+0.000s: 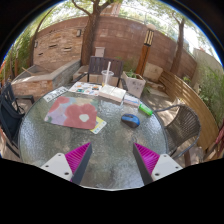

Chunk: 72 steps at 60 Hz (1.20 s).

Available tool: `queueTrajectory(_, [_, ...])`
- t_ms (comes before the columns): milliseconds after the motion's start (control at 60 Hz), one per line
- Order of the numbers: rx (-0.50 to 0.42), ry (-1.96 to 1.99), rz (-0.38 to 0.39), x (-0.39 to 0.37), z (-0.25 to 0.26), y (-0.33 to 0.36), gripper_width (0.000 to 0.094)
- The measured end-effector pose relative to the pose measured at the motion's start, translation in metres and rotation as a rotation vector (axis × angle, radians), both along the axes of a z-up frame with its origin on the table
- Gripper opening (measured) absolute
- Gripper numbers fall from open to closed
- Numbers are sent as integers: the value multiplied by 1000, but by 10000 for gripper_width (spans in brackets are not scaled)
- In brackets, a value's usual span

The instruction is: Arrange mouse

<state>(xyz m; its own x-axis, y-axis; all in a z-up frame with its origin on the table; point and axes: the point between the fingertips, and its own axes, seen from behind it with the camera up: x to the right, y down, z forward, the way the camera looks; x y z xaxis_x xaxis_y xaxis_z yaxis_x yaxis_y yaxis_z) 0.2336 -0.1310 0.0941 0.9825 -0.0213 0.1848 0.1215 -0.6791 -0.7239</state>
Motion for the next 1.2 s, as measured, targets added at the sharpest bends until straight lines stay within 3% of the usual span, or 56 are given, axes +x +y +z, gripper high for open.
queueTrajectory(183, [26, 15, -61, 86, -47, 88, 848])
queueTrajectory(367, [19, 57, -57, 125, -89, 156, 849])
queueTrajectory(550, [39, 82, -31, 138, -97, 197, 848])
queueTrajectory(700, [40, 97, -54, 151, -103, 222, 830])
queueTrajectory(750, [41, 127, -54, 148, -105, 226, 758])
queueTrajectory(817, [34, 173, -29, 138, -107, 228, 561])
queueTrajectory(933, [36, 127, -3, 134, -106, 228, 445])
queueTrajectory(1083, [28, 86, -67, 141, -97, 223, 340])
queueTrajectory(1200, [122, 79, -174, 145, -39, 224, 341])
